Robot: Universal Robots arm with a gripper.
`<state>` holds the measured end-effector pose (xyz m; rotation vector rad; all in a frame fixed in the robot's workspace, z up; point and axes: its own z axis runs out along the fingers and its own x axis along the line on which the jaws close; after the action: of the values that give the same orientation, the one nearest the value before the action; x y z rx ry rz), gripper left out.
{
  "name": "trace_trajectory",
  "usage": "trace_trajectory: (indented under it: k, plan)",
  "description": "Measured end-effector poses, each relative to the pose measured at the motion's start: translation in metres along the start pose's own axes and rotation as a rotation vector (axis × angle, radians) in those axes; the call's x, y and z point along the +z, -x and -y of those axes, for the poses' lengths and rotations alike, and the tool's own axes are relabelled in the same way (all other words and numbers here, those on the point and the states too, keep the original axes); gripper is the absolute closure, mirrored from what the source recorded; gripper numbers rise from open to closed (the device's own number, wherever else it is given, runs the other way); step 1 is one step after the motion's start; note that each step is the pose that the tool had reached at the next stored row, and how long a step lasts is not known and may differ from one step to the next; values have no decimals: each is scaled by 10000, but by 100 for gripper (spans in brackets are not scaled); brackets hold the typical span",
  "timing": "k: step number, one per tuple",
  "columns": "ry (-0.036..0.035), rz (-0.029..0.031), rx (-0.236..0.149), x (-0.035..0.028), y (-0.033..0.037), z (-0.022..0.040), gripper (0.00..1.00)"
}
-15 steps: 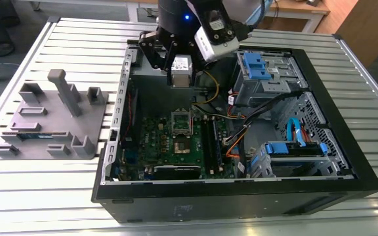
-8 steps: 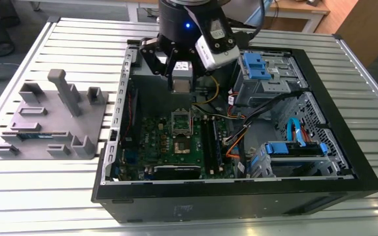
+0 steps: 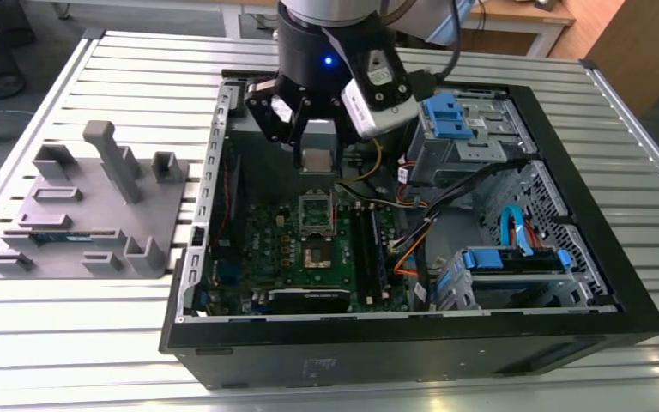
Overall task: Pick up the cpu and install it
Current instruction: 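Pick up the cpu and move it towards the insertion slot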
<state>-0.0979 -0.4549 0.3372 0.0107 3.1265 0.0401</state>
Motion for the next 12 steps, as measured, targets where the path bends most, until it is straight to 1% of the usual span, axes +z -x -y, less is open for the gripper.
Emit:
trace_trajectory:
  k: [12]
  plan:
    - [-1, -1, 0, 108, 9, 104, 53]
